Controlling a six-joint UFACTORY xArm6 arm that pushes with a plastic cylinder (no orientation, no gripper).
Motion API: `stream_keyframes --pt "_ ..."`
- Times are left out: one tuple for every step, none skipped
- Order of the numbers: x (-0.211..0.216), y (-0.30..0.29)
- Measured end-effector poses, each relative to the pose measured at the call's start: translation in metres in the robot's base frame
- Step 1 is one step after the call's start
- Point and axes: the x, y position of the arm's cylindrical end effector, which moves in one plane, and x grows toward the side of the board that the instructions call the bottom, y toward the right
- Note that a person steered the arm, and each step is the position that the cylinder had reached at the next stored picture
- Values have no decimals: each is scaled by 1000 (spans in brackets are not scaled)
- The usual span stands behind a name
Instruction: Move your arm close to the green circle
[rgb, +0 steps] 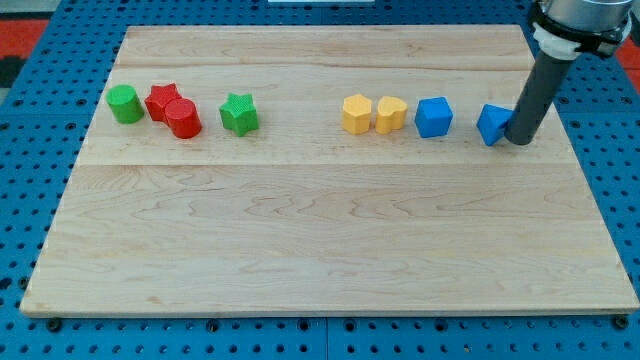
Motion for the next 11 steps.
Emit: stream_keyframes --pt "48 -20" --pt "60 -106" --pt "54 -206" --pt "25 -274" --pt "14 -346" --pt "3 -393" --pt "-8 -439" --pt "-8 -488" --pt "-10 -513" --pt "-17 -516" --pt "-33 -525"
